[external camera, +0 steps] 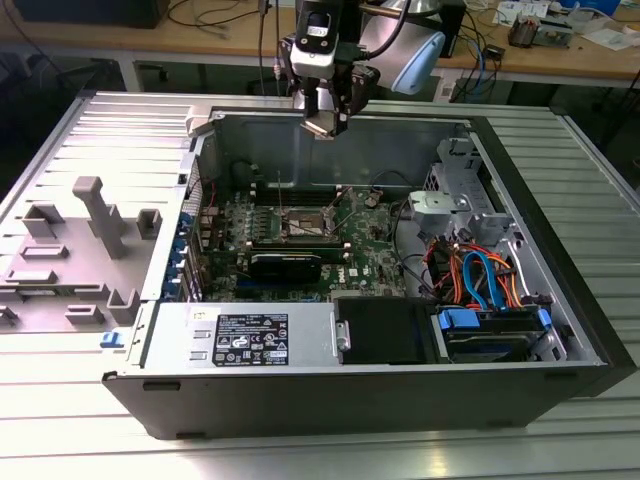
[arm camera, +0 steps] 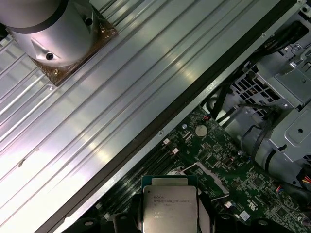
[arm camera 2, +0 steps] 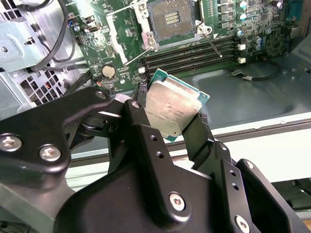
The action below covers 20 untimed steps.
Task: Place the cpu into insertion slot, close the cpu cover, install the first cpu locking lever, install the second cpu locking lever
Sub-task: 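Place the cpu into insertion slot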
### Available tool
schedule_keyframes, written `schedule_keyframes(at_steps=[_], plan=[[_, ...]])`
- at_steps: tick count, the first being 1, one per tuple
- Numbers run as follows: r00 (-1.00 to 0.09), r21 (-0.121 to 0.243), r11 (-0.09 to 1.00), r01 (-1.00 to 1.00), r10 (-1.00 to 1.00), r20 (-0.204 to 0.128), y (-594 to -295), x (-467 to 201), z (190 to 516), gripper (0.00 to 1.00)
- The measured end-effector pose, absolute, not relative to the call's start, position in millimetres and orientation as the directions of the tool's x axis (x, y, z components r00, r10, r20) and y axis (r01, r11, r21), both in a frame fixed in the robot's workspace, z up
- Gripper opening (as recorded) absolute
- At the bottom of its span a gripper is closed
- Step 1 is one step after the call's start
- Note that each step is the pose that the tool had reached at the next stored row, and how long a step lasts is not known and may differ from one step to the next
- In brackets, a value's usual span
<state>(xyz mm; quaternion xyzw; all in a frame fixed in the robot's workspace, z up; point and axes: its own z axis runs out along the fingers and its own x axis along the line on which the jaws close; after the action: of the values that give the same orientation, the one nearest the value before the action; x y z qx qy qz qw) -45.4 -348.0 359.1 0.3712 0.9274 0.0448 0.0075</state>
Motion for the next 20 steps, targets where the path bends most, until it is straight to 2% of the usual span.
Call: schedule_keyframes(at_steps=[20], plan=[[-0.691, 0.089, 0.687, 0.721, 0.723, 0.019, -348.0, -45.4, 358.9, 0.55]])
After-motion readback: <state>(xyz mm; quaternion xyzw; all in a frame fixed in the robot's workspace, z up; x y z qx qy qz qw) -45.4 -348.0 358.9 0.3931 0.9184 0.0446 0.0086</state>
